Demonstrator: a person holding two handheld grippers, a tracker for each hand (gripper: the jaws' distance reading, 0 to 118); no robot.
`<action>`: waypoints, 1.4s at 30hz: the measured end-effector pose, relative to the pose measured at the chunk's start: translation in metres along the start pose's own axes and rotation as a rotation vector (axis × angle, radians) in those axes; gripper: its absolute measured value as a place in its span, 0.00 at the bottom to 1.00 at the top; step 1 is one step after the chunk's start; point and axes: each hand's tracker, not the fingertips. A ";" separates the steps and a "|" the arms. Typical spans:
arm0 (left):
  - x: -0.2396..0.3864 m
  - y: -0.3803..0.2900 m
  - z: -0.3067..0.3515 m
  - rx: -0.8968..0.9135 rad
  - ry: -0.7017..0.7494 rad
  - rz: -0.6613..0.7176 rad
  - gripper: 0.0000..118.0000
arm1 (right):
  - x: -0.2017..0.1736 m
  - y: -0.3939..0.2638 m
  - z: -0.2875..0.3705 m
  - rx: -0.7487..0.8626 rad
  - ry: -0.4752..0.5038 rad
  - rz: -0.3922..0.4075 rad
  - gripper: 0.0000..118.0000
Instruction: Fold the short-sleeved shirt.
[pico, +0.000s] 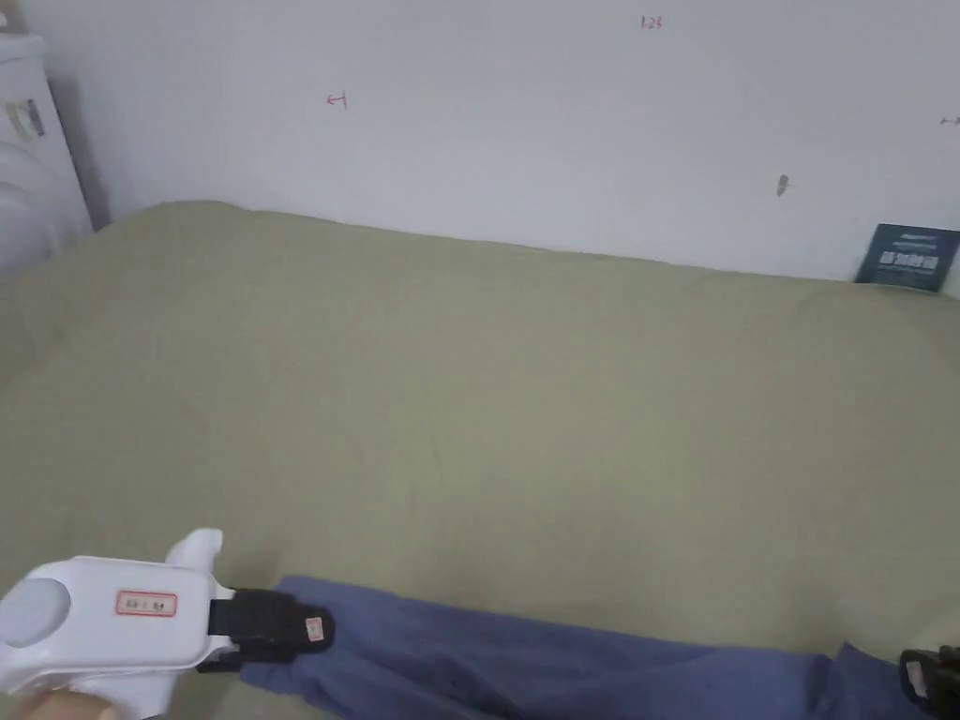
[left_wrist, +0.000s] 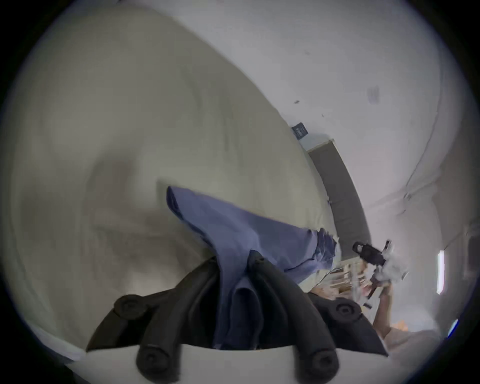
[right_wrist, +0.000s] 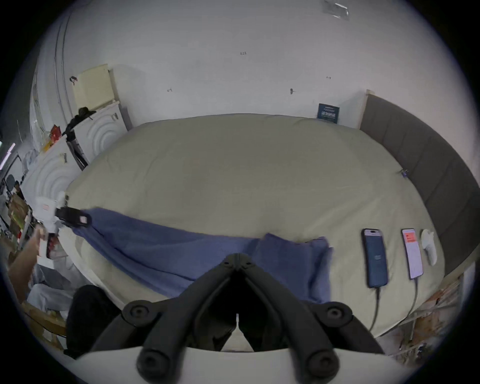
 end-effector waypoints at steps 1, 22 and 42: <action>0.013 0.008 -0.002 -0.004 0.000 -0.048 0.13 | 0.006 0.001 0.002 0.007 -0.009 0.003 0.00; 0.183 -0.044 -0.193 -0.234 -0.251 -0.230 0.77 | 0.048 -0.017 0.014 0.037 0.009 -0.073 0.00; 0.177 -0.099 -0.264 -0.224 -0.190 -0.007 0.08 | 0.039 -0.030 0.043 0.118 -0.046 -0.073 0.00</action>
